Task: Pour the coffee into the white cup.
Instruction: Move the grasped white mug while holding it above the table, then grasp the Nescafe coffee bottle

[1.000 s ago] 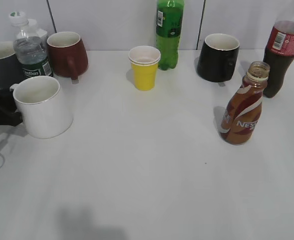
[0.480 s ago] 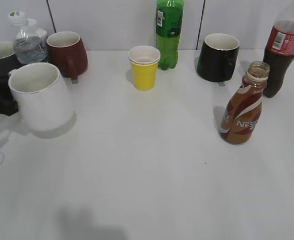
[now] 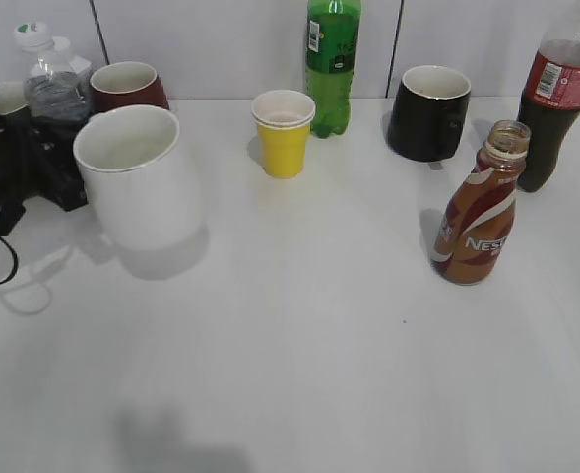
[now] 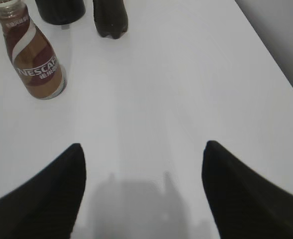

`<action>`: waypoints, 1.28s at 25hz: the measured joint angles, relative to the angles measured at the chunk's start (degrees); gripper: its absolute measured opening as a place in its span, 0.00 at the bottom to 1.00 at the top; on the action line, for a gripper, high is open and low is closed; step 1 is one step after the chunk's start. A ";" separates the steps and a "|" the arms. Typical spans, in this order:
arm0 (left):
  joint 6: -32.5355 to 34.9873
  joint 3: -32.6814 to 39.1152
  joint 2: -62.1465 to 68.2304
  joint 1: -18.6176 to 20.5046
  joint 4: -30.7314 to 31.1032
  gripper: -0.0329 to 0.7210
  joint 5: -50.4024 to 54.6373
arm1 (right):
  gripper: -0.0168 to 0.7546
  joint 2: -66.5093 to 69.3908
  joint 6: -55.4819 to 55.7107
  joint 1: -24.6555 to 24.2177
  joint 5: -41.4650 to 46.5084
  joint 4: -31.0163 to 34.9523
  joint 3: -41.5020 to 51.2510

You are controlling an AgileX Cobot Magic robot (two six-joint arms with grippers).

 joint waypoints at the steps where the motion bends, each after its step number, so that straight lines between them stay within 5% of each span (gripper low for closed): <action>1: -0.54 -0.09 -0.05 -0.60 0.46 0.10 0.00 | 0.76 0.00 0.00 0.00 0.00 0.00 0.00; 21: -1.08 -0.25 -0.11 -1.60 1.58 0.10 -0.06 | 0.76 0.41 0.00 0.00 -1.31 1.75 -0.54; 32: -1.08 -0.25 -0.11 -1.60 3.30 0.10 -0.06 | 0.76 22.71 -1.27 0.00 -46.67 -3.89 1.12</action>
